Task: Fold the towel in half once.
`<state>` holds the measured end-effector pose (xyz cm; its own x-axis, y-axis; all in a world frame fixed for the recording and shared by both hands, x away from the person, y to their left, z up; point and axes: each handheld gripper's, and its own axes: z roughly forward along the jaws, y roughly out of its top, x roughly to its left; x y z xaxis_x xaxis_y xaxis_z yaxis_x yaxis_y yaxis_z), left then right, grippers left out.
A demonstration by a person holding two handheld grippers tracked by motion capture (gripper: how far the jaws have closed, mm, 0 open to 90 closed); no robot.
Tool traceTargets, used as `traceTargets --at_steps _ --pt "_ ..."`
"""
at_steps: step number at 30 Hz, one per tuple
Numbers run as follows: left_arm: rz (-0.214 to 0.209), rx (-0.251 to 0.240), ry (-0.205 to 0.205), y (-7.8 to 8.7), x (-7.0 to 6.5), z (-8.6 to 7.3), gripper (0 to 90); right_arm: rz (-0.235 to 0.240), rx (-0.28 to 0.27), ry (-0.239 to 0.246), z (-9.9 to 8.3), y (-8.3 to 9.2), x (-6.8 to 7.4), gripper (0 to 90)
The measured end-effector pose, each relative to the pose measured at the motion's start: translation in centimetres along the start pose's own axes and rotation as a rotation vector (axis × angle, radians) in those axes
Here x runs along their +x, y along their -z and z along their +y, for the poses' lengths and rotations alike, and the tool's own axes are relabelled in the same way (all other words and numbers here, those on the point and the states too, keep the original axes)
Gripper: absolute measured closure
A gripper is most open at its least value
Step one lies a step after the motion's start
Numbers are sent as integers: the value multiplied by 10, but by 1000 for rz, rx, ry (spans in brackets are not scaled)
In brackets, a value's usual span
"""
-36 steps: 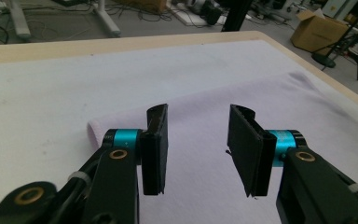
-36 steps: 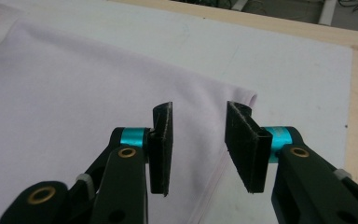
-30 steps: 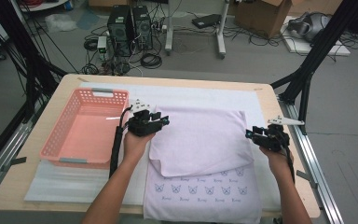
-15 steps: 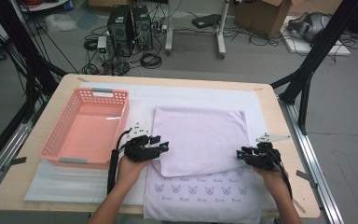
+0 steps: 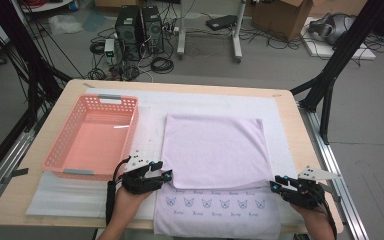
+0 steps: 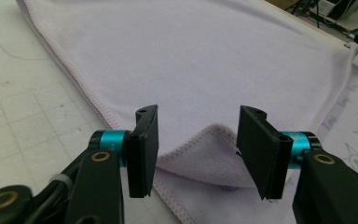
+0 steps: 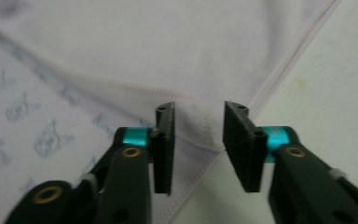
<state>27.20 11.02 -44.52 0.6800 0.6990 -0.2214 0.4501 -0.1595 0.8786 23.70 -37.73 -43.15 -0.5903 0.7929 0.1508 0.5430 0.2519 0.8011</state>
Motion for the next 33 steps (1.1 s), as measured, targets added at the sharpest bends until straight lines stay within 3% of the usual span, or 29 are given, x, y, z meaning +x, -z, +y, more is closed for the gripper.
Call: traceTargets --at_steps 1,4,9,11,14,16,18,25,33 --pt "-1 0 0 -1 0 0 481 -2 -30 -4 4 2 1 588" --pt "-12 20 -2 -8 -3 1 478 8 -41 13 11 -5 7 563" --pt "-15 76 -27 -17 -9 0 513 -21 64 81 10 -25 15 592" --pt "2 104 -41 -20 -12 0 554 -17 86 80 6 -26 12 669" --pt "25 135 -34 -21 -15 0 709 -3 99 89 1 -24 11 824" --pt "37 131 -17 -19 -14 -1 837 10 90 73 0 -23 10 842" --pt "37 119 -13 -13 -14 -2 879 11 86 66 -1 -22 9 845" --pt "22 54 14 10 -13 -4 880 21 74 72 -5 -13 12 845" --pt "37 18 11 30 -29 -17 886 21 60 80 -14 0 23 846"
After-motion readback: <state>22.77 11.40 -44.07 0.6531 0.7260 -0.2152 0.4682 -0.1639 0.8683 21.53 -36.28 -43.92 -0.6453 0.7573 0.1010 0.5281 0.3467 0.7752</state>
